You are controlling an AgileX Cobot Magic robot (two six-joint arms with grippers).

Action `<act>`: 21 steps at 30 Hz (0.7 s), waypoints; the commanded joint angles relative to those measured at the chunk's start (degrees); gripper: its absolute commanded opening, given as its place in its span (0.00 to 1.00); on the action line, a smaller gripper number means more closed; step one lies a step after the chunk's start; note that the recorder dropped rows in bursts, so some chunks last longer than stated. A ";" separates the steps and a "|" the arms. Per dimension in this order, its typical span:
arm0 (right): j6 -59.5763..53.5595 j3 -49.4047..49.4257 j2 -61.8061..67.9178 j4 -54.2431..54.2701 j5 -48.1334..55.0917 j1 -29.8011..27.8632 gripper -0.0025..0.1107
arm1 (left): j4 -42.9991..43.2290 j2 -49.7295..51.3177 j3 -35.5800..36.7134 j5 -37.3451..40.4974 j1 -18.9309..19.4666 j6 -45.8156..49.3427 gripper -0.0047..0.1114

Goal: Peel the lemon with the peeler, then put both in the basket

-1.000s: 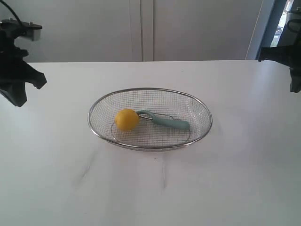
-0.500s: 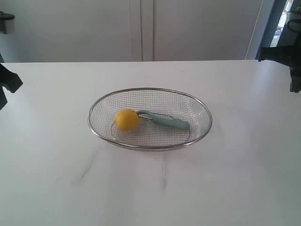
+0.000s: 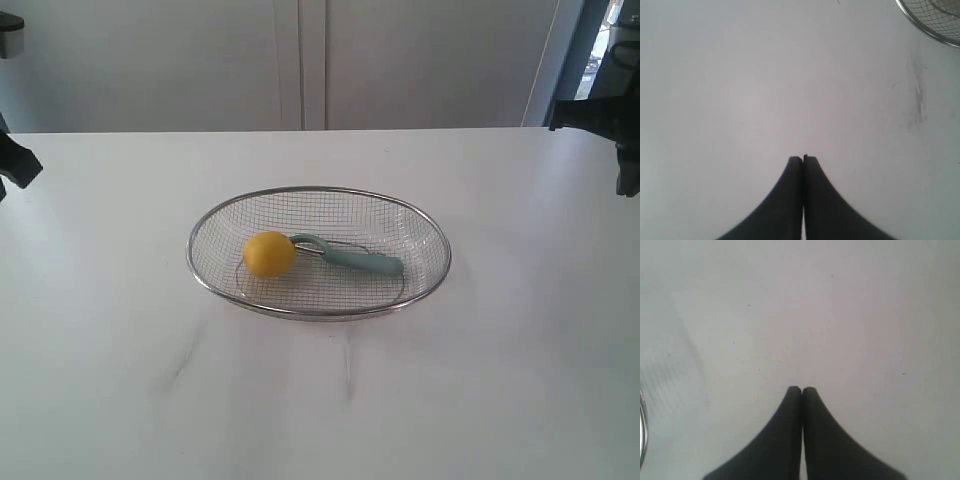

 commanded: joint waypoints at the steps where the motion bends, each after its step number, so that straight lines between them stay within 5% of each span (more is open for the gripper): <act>1: -0.04 -0.31 -0.43 -0.28 -0.31 -0.33 0.02 | -1.12 -1.17 0.40 0.31 0.14 -0.32 0.04; 21: -0.04 -0.31 -0.43 -0.28 -0.33 -0.33 0.02 | -11.38 -10.07 2.10 -8.78 0.14 -0.42 0.04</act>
